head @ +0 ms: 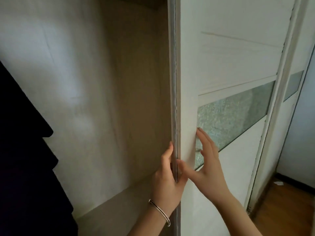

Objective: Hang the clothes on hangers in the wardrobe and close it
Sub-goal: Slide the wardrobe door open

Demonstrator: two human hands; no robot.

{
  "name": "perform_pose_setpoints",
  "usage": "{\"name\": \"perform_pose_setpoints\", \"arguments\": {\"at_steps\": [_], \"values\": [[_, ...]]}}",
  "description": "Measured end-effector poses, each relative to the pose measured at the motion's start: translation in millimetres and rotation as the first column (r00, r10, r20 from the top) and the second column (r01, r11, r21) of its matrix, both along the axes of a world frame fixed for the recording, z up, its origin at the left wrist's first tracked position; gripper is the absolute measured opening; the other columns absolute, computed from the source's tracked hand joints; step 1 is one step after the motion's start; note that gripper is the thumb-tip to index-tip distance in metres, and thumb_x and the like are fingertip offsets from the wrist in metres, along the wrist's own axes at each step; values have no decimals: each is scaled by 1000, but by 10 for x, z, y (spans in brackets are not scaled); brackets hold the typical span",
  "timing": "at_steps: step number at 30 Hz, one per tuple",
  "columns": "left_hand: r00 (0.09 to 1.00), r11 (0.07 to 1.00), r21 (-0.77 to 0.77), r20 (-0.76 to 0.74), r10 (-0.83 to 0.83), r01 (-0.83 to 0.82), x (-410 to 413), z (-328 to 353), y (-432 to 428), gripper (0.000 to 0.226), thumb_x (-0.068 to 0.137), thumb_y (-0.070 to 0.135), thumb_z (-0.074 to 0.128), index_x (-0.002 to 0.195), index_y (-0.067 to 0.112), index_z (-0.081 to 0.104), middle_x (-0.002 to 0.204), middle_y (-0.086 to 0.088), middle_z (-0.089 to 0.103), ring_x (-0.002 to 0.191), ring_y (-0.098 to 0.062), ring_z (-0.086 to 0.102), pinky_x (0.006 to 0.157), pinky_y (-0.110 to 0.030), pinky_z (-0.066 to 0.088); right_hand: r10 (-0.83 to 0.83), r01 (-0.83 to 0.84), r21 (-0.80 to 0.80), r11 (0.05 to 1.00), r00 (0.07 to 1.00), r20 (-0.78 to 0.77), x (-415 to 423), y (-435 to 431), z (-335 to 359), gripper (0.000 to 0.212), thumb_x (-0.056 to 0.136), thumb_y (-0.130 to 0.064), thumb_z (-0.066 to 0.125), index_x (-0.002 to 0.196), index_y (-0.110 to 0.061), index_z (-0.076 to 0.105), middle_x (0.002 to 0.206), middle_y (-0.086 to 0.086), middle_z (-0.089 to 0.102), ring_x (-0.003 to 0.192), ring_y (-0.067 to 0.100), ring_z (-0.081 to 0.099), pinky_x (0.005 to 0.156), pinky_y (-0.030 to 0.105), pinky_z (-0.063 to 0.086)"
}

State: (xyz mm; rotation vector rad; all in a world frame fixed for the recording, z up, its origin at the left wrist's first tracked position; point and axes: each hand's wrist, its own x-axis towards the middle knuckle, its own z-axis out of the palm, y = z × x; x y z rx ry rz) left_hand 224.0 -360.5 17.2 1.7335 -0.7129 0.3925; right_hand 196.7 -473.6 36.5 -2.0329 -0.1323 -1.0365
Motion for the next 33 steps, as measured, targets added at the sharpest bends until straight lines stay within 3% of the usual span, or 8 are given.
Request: {"name": "perform_pose_setpoints", "arguments": {"at_steps": [7,11,16,20,23,25,30,33], "values": [[994,997,-10,-86,-73,72,300,6,-735,77,69,42,61,118,75,12,106,56,41,115,-17,59,94,-36,51,-43,43,49,998,999,1,262,-667,24,80,62,-53,60,134,-37,29,138,-36,19,137,0,23,109,44,36],[997,999,6,-64,-52,53,439,-3,-1076,83,74,28,63,114,77,10,125,13,53,115,-19,58,95,-38,51,-83,84,72,994,996,-11,395,-952,41,86,59,-53,60,137,-29,34,141,-25,25,136,1,24,108,44,37],[995,996,55,-72,-62,66,567,12,-1358,89,78,22,64,113,77,3,124,4,53,112,-18,59,92,-39,52,-117,118,76,990,993,-21,514,-1223,16,89,59,-54,60,139,-21,37,147,-12,31,137,5,26,109,41,37],[998,993,102,-12,-55,56,576,8,-1402,82,82,19,65,129,41,2,100,13,50,103,-19,61,87,-29,52,-136,136,19,991,991,-10,511,-1272,60,93,55,-57,59,138,-21,37,145,-8,33,136,8,28,104,25,31],[996,992,89,-28,-87,89,609,1,-1376,77,79,19,67,123,47,11,90,22,49,89,-13,62,82,-36,55,-120,120,32,992,993,-13,520,-1275,67,92,54,-55,61,138,-26,35,144,-11,31,136,8,28,103,34,39],[991,993,28,-70,-111,113,607,12,-1337,68,76,22,66,116,54,21,90,24,53,82,2,60,78,-27,55,-116,116,33,993,993,-4,540,-1282,57,92,55,-54,62,138,-26,34,141,-16,29,135,7,27,104,39,41],[951,977,-189,-273,-149,99,472,17,-1188,30,79,17,70,88,42,57,82,24,67,82,5,64,74,-11,50,-144,140,96,986,989,42,549,-1152,16,88,58,-50,58,138,-20,34,142,-9,29,134,17,30,106,49,37],[944,986,-137,-301,-138,100,397,44,-942,26,83,13,64,77,38,60,69,25,67,75,2,61,73,-12,48,-239,247,5,969,932,271,483,-886,31,69,69,-32,54,133,-14,34,137,3,37,132,18,34,107,45,33]]}}
